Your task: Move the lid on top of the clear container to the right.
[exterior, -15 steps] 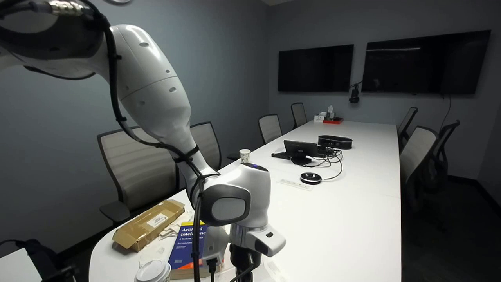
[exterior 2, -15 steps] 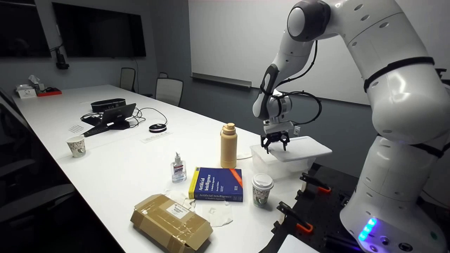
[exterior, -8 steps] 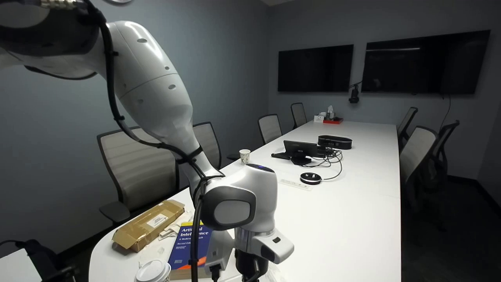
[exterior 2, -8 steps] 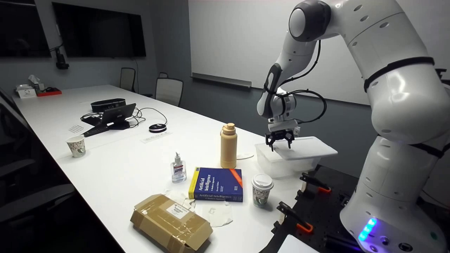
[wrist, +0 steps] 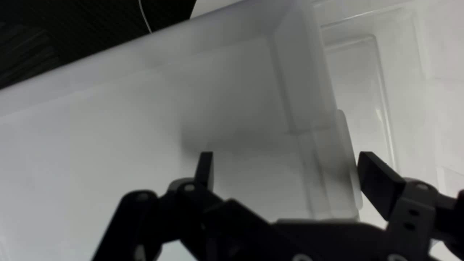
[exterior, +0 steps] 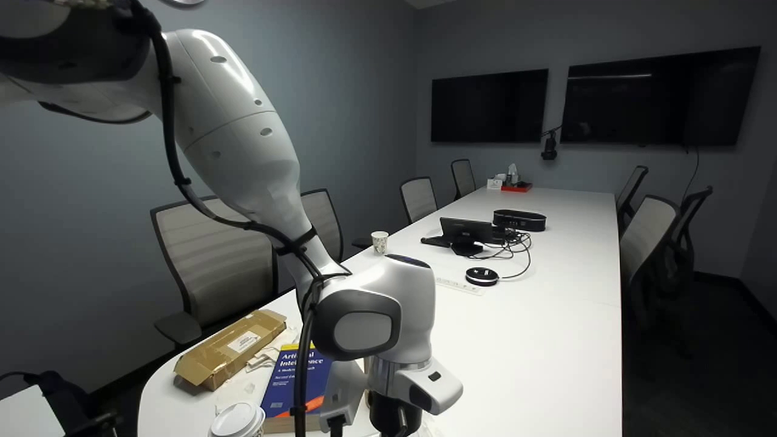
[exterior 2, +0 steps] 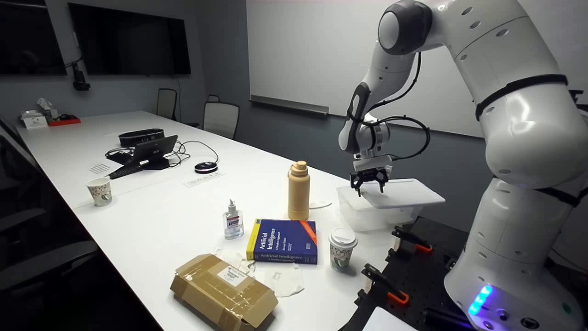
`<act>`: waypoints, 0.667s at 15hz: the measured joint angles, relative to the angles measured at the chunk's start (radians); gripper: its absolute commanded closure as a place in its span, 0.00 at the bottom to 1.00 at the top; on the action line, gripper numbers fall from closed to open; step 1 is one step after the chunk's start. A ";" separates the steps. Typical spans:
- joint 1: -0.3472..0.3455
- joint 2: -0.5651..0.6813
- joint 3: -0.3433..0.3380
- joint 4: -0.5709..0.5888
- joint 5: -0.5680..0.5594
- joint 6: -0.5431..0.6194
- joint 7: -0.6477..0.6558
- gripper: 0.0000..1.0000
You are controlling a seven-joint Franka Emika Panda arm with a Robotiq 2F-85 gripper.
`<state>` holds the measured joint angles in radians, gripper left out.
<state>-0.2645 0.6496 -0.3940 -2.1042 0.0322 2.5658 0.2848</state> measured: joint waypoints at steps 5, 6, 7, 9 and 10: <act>0.000 0.000 -0.016 0.000 -0.002 0.000 0.000 0.00; 0.000 0.000 -0.018 0.000 -0.002 0.000 0.000 0.00; 0.001 0.000 -0.019 0.000 -0.002 0.000 0.000 0.00; 0.004 -0.001 -0.018 0.000 -0.002 0.000 0.000 0.00; 0.007 -0.002 -0.017 0.001 -0.002 0.000 0.000 0.00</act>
<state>-0.2571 0.6476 -0.4112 -2.1036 0.0305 2.5654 0.2848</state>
